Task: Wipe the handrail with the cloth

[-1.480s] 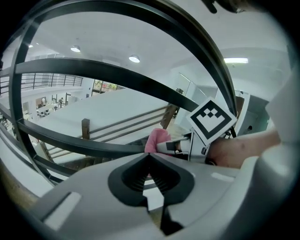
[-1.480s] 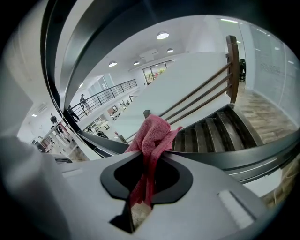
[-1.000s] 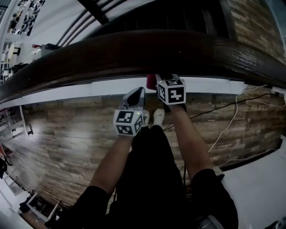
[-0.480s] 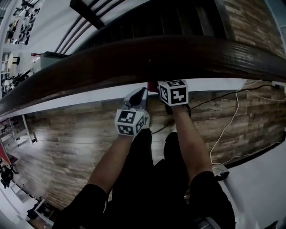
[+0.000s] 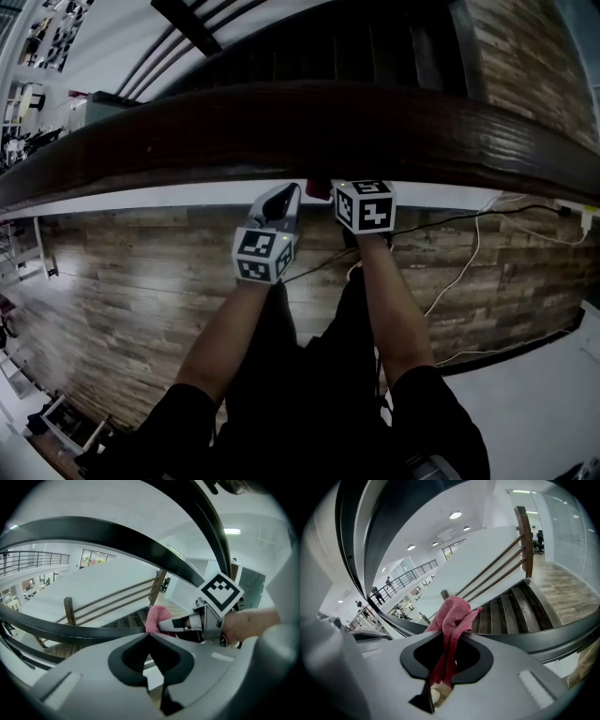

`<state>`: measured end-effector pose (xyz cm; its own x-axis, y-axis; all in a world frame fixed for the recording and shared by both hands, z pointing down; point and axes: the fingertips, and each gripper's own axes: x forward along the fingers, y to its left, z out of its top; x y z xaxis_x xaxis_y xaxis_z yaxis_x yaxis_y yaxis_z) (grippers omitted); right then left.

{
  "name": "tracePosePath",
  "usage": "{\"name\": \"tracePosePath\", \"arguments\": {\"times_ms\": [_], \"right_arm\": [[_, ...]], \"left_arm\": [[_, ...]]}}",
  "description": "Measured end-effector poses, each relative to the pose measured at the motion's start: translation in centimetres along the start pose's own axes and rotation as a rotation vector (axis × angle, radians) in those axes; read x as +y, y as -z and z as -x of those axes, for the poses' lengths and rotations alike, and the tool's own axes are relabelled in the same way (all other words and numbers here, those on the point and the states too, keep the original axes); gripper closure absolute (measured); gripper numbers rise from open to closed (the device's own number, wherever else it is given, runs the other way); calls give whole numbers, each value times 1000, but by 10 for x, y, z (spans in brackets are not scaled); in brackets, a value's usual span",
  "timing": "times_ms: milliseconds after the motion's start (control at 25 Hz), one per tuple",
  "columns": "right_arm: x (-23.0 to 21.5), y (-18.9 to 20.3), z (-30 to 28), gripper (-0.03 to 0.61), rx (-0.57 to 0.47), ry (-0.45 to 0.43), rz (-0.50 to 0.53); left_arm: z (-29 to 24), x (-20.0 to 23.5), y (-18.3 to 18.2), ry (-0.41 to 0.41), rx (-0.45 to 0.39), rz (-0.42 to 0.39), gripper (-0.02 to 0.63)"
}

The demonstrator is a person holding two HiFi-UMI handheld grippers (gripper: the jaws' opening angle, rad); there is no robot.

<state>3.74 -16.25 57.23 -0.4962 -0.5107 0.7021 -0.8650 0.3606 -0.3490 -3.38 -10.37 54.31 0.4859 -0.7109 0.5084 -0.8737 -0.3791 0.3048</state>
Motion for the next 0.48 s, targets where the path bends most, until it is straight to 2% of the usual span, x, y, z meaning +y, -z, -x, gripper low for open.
{"name": "tracePosePath", "arguments": {"times_ms": [200, 480], "right_arm": [[-23, 0, 14, 522, 5, -28, 25], [-68, 2, 44, 523, 4, 46, 90]], "left_arm": [[-14, -34, -10, -28, -26, -2, 614], [-36, -67, -10, -38, -35, 23, 614]]}}
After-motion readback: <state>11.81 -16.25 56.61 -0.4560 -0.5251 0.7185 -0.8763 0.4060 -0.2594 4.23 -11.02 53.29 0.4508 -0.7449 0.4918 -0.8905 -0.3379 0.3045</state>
